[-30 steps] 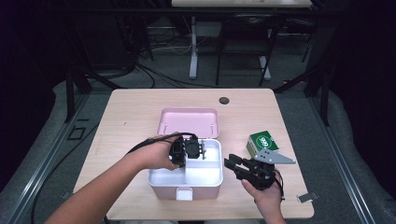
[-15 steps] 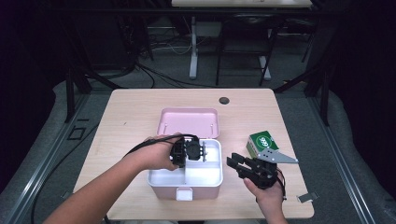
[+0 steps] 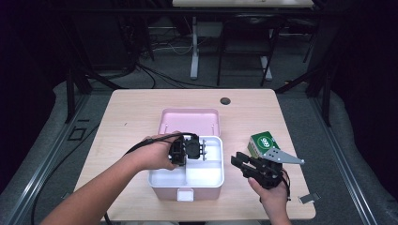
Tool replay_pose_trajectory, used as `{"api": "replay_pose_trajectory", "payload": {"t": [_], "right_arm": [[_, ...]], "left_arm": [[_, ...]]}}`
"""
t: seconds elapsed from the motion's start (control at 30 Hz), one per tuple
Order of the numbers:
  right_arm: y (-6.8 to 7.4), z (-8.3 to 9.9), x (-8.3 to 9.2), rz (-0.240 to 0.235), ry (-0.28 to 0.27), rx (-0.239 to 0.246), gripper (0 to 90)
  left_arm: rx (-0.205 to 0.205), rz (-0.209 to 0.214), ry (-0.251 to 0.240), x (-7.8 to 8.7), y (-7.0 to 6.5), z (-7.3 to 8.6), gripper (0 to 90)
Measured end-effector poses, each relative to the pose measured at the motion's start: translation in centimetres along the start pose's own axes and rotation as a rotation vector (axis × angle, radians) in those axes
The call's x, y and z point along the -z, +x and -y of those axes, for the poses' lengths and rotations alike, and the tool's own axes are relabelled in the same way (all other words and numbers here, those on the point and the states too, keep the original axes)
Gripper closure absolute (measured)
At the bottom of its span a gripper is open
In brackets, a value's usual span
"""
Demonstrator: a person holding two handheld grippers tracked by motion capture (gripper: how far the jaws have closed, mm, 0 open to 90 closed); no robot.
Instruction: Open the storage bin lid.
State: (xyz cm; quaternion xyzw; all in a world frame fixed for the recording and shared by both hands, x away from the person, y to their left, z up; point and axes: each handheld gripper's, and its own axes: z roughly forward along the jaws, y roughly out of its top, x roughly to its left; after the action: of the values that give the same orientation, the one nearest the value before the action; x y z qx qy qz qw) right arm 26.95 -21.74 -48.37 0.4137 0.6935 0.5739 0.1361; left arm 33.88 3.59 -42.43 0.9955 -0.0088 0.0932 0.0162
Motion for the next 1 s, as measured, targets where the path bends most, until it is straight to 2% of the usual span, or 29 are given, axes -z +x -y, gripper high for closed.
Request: {"api": "replay_pose_trajectory", "payload": {"t": [0.23, 0.4, 0.43, 0.7, 0.73, 0.77, 0.87, 1.0], "right_arm": [[-0.2, -0.1, 0.3, 0.005, -0.009, -0.007, 66.8], [-0.2, -0.1, 0.3, 0.006, -0.009, -0.008, 66.8], [-0.2, -0.1, 0.3, 0.006, -0.010, -0.007, 66.8], [-0.2, -0.1, 0.3, 0.007, -0.014, -0.010, 66.4], [-0.2, -0.1, 0.3, 0.009, -0.012, -0.009, 66.4], [-0.2, -0.1, 0.3, 0.009, -0.012, -0.009, 66.4], [-0.2, 0.0, 0.2, 0.009, -0.011, -0.008, 66.3], [-0.1, 0.1, 0.0, 0.004, -0.004, -0.007, 66.3]], "left_arm": [[0.021, -0.005, -0.032, 0.8, 0.1, 0.4, 89.1], [0.023, -0.003, -0.020, 1.3, 0.2, 0.4, 89.2], [0.038, -0.007, -0.027, 1.4, 0.2, 0.5, 89.2], [0.070, -0.018, -0.028, 2.6, 0.6, 1.1, 89.2], [0.093, -0.019, -0.030, 2.9, 0.8, 1.3, 89.2], [0.093, -0.019, -0.030, 2.9, 0.8, 1.3, 89.2], [0.164, -0.001, -0.031, 3.2, 1.1, 1.8, 89.2], [0.221, 0.013, -0.020, 3.2, 1.6, 2.5, 89.2]]}}
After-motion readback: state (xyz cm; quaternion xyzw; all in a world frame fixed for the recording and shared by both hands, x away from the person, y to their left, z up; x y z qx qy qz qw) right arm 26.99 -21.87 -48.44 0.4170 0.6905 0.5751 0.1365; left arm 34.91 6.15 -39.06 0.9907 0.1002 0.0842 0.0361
